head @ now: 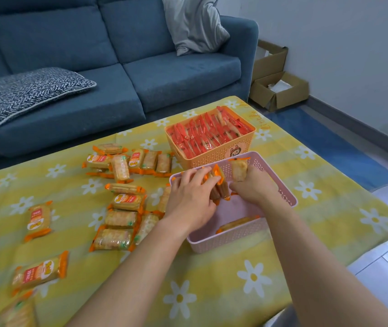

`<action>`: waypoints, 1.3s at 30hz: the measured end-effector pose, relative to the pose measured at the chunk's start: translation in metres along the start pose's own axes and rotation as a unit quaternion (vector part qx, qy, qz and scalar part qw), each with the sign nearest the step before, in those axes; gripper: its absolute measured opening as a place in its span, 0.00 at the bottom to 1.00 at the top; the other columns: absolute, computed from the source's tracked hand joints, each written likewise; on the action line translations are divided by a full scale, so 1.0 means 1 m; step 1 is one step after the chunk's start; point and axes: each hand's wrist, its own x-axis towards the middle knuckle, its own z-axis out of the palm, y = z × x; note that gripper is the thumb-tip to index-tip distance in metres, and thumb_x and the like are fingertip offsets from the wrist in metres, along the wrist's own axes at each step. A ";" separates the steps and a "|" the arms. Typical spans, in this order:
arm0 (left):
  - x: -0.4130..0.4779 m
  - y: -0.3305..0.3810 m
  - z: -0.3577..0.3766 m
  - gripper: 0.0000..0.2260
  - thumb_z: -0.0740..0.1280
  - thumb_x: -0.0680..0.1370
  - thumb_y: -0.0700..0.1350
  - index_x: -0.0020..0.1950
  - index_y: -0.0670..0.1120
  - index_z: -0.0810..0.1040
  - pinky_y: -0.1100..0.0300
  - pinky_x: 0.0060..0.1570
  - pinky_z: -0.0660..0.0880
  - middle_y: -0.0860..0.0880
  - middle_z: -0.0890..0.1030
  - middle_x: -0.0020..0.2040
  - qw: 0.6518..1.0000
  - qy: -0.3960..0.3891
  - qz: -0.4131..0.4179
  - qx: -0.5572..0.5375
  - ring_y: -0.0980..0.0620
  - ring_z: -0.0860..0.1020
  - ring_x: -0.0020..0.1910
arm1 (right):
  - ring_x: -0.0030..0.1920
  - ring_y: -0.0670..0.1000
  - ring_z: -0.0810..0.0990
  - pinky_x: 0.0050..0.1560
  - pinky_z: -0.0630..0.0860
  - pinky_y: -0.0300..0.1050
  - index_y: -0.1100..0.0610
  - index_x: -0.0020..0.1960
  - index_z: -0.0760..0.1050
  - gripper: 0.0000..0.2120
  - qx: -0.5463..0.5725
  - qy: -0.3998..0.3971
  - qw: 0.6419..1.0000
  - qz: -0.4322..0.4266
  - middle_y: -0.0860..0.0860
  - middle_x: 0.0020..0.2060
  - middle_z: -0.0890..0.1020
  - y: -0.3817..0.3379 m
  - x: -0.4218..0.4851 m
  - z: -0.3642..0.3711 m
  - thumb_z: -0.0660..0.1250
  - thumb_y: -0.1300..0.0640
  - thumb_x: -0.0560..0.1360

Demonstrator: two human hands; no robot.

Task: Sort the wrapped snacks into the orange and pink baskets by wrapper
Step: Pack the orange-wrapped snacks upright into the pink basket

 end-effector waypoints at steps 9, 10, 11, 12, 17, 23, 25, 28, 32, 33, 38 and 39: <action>0.000 0.001 -0.003 0.28 0.64 0.77 0.48 0.76 0.59 0.65 0.45 0.72 0.57 0.55 0.59 0.80 1.000 -0.013 -0.002 -0.007 0.47 0.57 0.76 | 0.43 0.52 0.76 0.30 0.64 0.41 0.54 0.51 0.77 0.13 0.044 0.058 0.997 -0.035 0.48 0.40 0.79 -0.007 -0.009 -0.004 0.78 0.56 0.70; 0.000 0.001 -0.003 0.28 0.64 0.77 0.49 0.76 0.59 0.65 0.45 0.72 0.57 0.55 0.59 0.80 1.000 -0.015 -0.002 -0.008 0.47 0.56 0.77 | 0.43 0.54 0.78 0.30 0.66 0.42 0.56 0.50 0.79 0.10 0.043 0.066 0.996 -0.040 0.50 0.40 0.81 -0.007 -0.008 -0.002 0.76 0.56 0.71; 0.000 0.001 -0.003 0.28 0.64 0.77 0.49 0.77 0.59 0.65 0.45 0.73 0.57 0.55 0.59 0.80 1.000 -0.016 -0.002 -0.008 0.47 0.56 0.77 | 0.42 0.55 0.79 0.30 0.67 0.42 0.57 0.48 0.81 0.07 0.047 0.075 0.995 -0.046 0.51 0.39 0.82 -0.008 -0.009 -0.001 0.74 0.55 0.72; 0.000 0.001 -0.004 0.28 0.65 0.76 0.49 0.77 0.59 0.65 0.44 0.73 0.57 0.54 0.59 0.80 1.000 -0.018 -0.003 -0.008 0.46 0.56 0.77 | 0.40 0.55 0.79 0.29 0.68 0.40 0.56 0.45 0.82 0.06 0.052 0.081 0.994 -0.047 0.51 0.37 0.82 -0.009 -0.009 -0.001 0.72 0.54 0.72; 0.001 0.001 -0.003 0.27 0.64 0.77 0.49 0.76 0.58 0.65 0.45 0.72 0.56 0.54 0.59 0.80 1.000 -0.017 -0.001 -0.015 0.46 0.56 0.77 | 0.37 0.58 0.74 0.31 0.64 0.46 0.58 0.39 0.78 0.04 0.028 0.139 0.989 -0.038 0.56 0.36 0.81 -0.005 -0.005 0.003 0.69 0.58 0.70; 0.000 0.004 -0.007 0.27 0.64 0.77 0.49 0.76 0.58 0.66 0.45 0.72 0.58 0.54 0.61 0.79 0.999 -0.016 -0.002 -0.030 0.47 0.58 0.76 | 0.37 0.60 0.80 0.33 0.74 0.48 0.63 0.39 0.81 0.03 -0.014 0.055 0.997 -0.061 0.58 0.33 0.82 -0.006 -0.004 0.008 0.71 0.62 0.68; -0.002 0.005 -0.012 0.24 0.66 0.76 0.48 0.73 0.56 0.71 0.45 0.69 0.64 0.53 0.68 0.75 0.998 0.027 0.002 -0.056 0.46 0.64 0.72 | 0.37 0.61 0.78 0.32 0.71 0.46 0.63 0.41 0.82 0.05 -0.028 0.029 0.998 -0.056 0.60 0.35 0.82 -0.006 -0.002 0.005 0.67 0.65 0.70; -0.006 0.010 -0.020 0.12 0.68 0.73 0.44 0.56 0.52 0.80 0.51 0.52 0.74 0.53 0.78 0.56 0.983 0.163 0.043 -0.071 0.48 0.75 0.57 | 0.35 0.60 0.73 0.26 0.63 0.43 0.63 0.38 0.79 0.06 -0.045 0.033 0.998 -0.039 0.57 0.31 0.78 -0.003 -0.003 -0.006 0.65 0.64 0.72; -0.010 0.029 -0.029 0.08 0.66 0.77 0.42 0.51 0.52 0.82 0.52 0.49 0.76 0.52 0.83 0.51 0.986 -0.019 0.054 -0.157 0.49 0.80 0.52 | 0.41 0.64 0.74 0.34 0.70 0.49 0.61 0.36 0.75 0.07 -0.046 0.057 0.997 -0.032 0.58 0.32 0.77 -0.003 -0.007 -0.018 0.62 0.69 0.71; -0.009 0.033 -0.026 0.09 0.65 0.78 0.42 0.53 0.52 0.83 0.53 0.51 0.77 0.50 0.84 0.53 0.983 -0.083 0.044 -0.158 0.48 0.81 0.53 | 0.47 0.65 0.78 0.43 0.76 0.51 0.64 0.45 0.80 0.09 -0.041 0.061 0.997 -0.032 0.61 0.40 0.82 -0.002 -0.007 -0.020 0.62 0.70 0.72; 0.005 0.044 -0.013 0.14 0.65 0.82 0.51 0.66 0.51 0.78 0.57 0.54 0.75 0.47 0.82 0.60 0.949 -0.281 -0.001 -0.144 0.46 0.80 0.58 | 0.60 0.62 0.79 0.56 0.75 0.50 0.62 0.62 0.79 0.18 -0.009 0.060 0.998 -0.013 0.61 0.57 0.83 0.001 -0.010 -0.025 0.60 0.69 0.76; 0.008 0.044 -0.011 0.15 0.64 0.81 0.52 0.67 0.51 0.78 0.57 0.54 0.75 0.47 0.82 0.60 0.942 -0.298 -0.013 -0.152 0.46 0.79 0.57 | 0.59 0.62 0.79 0.55 0.76 0.50 0.63 0.60 0.80 0.17 -0.009 0.062 0.998 -0.013 0.61 0.56 0.83 0.001 -0.011 -0.026 0.60 0.69 0.75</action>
